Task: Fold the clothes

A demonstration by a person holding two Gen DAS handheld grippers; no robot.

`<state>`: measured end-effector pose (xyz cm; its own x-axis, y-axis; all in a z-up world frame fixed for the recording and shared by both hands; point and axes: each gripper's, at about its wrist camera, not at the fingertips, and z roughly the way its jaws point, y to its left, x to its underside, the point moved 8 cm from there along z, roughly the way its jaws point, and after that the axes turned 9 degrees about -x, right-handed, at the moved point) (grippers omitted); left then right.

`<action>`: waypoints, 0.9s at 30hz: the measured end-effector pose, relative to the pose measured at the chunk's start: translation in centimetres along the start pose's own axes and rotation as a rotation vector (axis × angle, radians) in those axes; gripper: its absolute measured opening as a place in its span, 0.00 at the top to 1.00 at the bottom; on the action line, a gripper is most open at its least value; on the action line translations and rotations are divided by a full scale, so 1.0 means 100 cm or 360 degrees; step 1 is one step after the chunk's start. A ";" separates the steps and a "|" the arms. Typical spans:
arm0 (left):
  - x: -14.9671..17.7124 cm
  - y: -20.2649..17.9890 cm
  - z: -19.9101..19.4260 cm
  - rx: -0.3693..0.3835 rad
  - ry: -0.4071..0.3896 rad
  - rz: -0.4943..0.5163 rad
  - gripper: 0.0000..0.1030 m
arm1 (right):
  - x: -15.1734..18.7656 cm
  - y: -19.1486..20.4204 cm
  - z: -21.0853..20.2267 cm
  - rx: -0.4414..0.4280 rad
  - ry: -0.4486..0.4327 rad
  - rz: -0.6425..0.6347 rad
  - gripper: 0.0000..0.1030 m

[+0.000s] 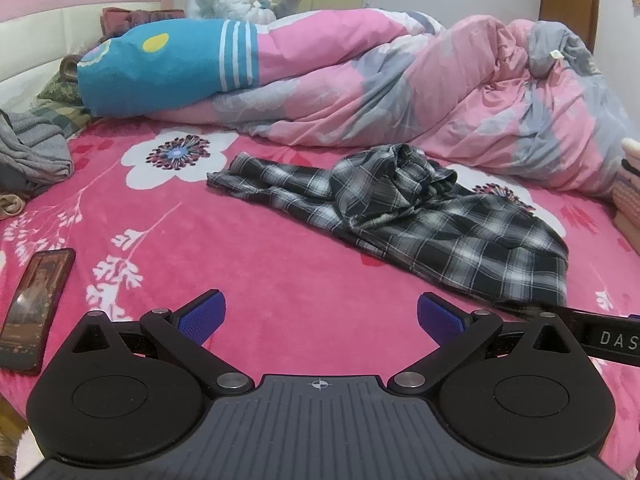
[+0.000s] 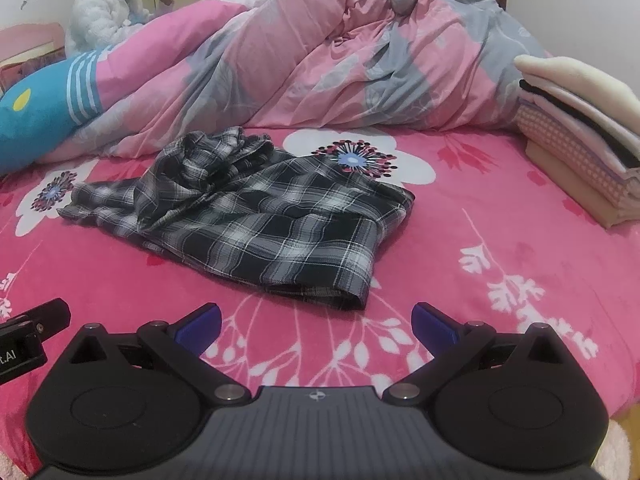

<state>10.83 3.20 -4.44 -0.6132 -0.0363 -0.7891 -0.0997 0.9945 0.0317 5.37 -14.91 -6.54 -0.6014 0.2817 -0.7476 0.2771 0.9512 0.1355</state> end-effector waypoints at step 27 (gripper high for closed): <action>0.001 -0.005 0.001 -0.0002 0.0007 0.0038 0.00 | -0.003 0.003 -0.003 0.0000 -0.0040 -0.0026 0.00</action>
<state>10.91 2.74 -4.56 -0.6187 -0.0132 -0.7855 -0.0860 0.9950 0.0510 5.40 -14.66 -6.08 -0.5867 0.2628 -0.7660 0.2675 0.9557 0.1230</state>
